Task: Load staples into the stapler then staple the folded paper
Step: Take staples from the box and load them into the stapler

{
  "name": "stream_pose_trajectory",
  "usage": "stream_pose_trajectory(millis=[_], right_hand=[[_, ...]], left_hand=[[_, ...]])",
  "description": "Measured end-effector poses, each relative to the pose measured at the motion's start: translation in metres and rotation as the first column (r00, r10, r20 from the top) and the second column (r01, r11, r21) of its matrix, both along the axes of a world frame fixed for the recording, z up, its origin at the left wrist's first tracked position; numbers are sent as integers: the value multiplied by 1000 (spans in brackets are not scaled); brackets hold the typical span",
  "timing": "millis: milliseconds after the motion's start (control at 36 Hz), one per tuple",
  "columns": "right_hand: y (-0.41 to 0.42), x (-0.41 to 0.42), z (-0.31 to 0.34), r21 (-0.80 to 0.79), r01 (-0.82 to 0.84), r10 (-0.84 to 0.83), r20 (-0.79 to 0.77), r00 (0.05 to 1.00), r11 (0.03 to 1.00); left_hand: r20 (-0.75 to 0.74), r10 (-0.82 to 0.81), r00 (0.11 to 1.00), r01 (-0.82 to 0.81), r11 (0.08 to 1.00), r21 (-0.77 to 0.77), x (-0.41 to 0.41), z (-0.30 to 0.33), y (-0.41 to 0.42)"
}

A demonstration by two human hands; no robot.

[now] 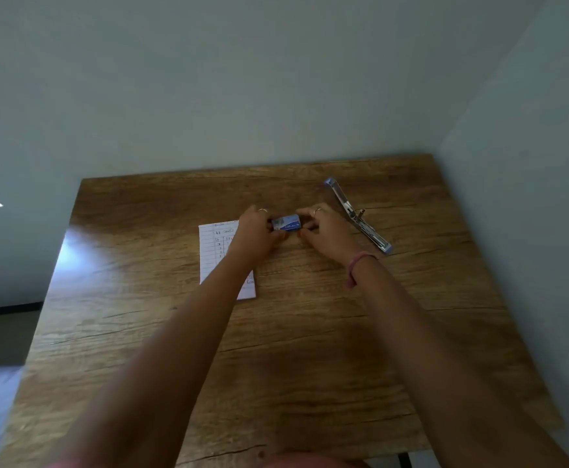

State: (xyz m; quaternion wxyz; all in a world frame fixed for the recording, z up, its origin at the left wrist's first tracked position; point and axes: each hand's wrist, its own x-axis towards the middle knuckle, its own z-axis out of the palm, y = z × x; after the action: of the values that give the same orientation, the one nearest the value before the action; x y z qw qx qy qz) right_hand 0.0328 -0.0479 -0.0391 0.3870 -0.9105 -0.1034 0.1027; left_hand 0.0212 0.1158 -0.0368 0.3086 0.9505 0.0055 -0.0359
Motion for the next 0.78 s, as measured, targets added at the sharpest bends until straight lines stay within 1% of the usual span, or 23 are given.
stream_pose_trajectory(millis=[139,250,472,611,778], right_hand=[[-1,-1,2,-3,-6,6,-15,1000,1000],[-5,-5,9,13,-32,33,-68,997,999],[-22,-11,13,-19,-167,161,-165,973,986],[-33,-17,11,-82,-224,212,-132,968,971],[-41,-28,12,-87,-256,246,-112,963,963]], left_hand=[[-5,-19,1000,19,999,-29,0,5,2],[-10,-41,999,40,998,-49,-5,9,2],[-118,-8,993,-7,992,-124,-37,4,-1],[-136,-16,991,-1,993,-120,-52,1,-1],[-106,-48,993,39,995,-88,-61,1,5]])
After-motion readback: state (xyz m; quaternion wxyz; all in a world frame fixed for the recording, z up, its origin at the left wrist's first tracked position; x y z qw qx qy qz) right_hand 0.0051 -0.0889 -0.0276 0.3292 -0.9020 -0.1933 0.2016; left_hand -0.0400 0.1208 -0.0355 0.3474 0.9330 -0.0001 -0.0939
